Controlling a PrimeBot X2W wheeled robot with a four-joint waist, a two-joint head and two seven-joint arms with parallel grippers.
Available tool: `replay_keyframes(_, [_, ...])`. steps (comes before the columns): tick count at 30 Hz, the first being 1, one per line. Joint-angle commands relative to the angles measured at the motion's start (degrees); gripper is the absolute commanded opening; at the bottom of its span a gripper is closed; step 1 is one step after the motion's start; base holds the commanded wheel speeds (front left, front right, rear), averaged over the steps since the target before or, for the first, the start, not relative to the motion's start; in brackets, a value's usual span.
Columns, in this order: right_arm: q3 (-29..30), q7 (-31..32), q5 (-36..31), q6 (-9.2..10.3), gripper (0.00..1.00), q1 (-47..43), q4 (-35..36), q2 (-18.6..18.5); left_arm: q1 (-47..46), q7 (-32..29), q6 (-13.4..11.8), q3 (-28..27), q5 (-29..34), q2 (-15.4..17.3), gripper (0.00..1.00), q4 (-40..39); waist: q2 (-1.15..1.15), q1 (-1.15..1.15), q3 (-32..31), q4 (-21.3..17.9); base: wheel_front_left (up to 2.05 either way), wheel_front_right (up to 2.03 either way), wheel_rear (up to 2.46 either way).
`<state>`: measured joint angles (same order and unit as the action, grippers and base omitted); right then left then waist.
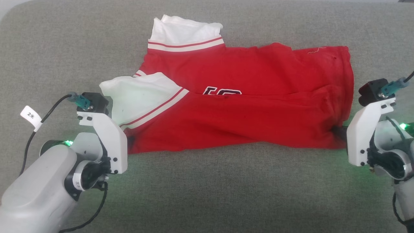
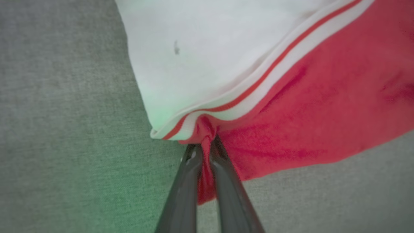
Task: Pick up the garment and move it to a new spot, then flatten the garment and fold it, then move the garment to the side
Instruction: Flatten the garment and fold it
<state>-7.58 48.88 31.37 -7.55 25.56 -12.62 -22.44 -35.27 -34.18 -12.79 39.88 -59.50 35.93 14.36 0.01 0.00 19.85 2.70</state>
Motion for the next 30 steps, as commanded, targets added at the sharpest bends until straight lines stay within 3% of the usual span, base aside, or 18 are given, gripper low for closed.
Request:
replay_keyframes(1, [0.1, 1.0, 0.1, 0.13, 0.0, -1.1, -0.5, -0.8, 1.6, -0.8, 0.2, 0.9, 0.1, 0.1, 0.0, 0.5, -0.01, 0.0, -0.3, 0.0, 0.0, 0.0, 0.0])
replay_keyframes(7, [2.8, 2.8, 0.8, 0.12, 0.0, -2.2, 3.9, -3.1, 1.8, -2.2, -1.3, 0.0, -0.1, 3.1, 0.0, -3.5, -0.01, 0.0, -1.4, -0.4, 0.0, 0.0, 0.0])
replay_keyframes(13, [5.9, 5.8, 1.4, 0.13, 0.0, -5.9, 8.2, -4.8, 4.1, -4.6, -4.9, -0.5, 0.0, 7.2, 0.0, -10.7, -0.01, 0.0, -2.3, -0.7, 0.0, 0.0, 0.0])
replay_keyframes(21, [11.0, 9.1, 1.6, 0.13, 0.0, -13.5, 13.1, -3.2, 10.5, -6.0, -10.4, -0.4, -0.4, 11.6, 0.0, -20.2, -0.01, 0.0, -2.6, -1.1, 0.0, 0.0, 0.0])
replay_keyframes(27, [12.3, 9.2, 0.3, 0.12, 0.0, -17.6, 13.1, 0.0, 14.0, -4.3, -11.1, 0.0, -1.0, 11.3, 0.0, -20.5, -0.01, 0.0, -1.9, -1.3, 0.0, 0.0, 0.0])
replay_keyframes(29, [11.6, 9.1, -0.3, 0.12, 0.0, -17.9, 12.0, 0.9, 14.3, -3.8, -10.4, 0.4, -0.9, 10.7, 0.38, -18.8, -0.01, 0.0, -1.8, -1.4, 0.0, 0.0, 0.0])
replay_keyframes(30, [11.1, 8.9, -0.6, 0.12, 0.0, -17.7, 11.5, 1.2, 14.1, -3.4, -9.8, 0.6, -0.7, 10.2, 0.51, -17.7, -0.01, 0.0, -1.7, -1.5, 0.0, 0.0, 0.0])
